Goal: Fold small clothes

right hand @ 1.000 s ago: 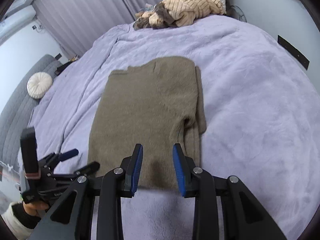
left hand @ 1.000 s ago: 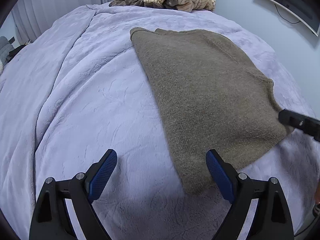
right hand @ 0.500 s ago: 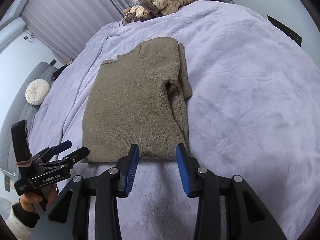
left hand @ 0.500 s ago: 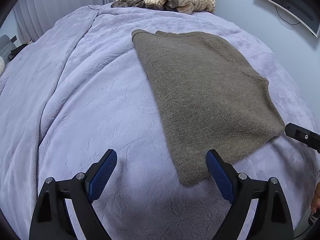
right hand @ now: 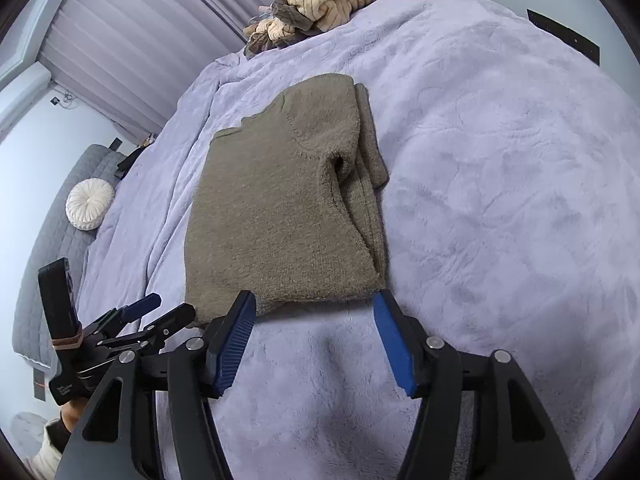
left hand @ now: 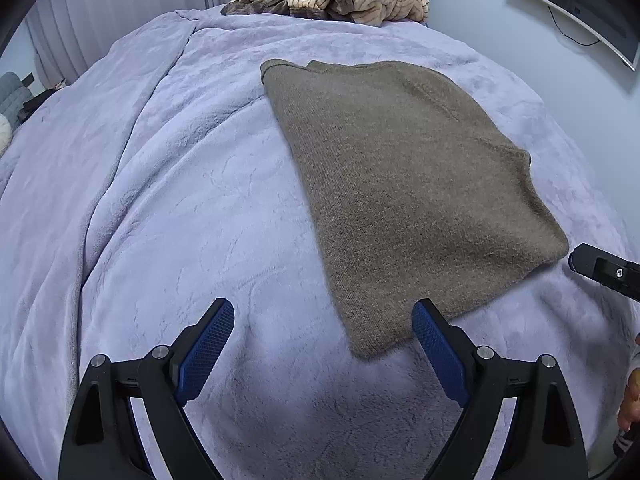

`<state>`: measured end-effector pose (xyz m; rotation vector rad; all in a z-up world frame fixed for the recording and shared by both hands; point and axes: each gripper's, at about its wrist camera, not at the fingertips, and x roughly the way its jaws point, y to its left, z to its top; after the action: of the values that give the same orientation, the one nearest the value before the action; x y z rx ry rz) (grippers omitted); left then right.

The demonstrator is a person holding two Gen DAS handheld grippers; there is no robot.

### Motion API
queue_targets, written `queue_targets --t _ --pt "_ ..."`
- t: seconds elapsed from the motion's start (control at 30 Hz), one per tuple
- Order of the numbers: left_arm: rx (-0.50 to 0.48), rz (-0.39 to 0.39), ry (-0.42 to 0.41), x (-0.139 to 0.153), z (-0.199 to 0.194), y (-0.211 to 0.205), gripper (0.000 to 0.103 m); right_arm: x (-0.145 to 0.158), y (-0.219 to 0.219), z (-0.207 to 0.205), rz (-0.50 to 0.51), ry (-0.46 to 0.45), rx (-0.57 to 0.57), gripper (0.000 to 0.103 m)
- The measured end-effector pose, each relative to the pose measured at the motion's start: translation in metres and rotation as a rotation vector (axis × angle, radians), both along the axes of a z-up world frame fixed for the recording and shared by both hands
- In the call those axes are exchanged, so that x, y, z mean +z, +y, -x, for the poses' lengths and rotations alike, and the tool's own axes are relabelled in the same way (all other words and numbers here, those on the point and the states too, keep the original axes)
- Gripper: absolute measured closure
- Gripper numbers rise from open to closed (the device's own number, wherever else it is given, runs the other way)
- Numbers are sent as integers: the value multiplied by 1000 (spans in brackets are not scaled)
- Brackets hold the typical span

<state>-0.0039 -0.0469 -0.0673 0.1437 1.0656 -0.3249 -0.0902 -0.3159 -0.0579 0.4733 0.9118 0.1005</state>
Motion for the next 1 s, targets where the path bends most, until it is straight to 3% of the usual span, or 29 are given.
queue_targets --t 0.2,0.23,0.27,0.47,0.77,1.0 --pt "-4 -5 11 -2 -1 -2 11 -1 -1 0 -7 3 -4 27" --pt "-6 -8 10 -3 0 -3 9 -2 -1 0 -8 6 -4 27" --pt "-7 -15 10 -3 -1 -3 0 -3 -1 0 -9 9 -5 27" --pt "-28 -32 0 -5 0 -6 0 -6 -1 -2 -11 16 -12 22" --pt "16 78 112 -20 -15 10 0 -5 -12 -10 -36 16 -31 22" --pt "42 111 73 -2 -34 9 0 2 -31 -30 -87 5 -48 22"
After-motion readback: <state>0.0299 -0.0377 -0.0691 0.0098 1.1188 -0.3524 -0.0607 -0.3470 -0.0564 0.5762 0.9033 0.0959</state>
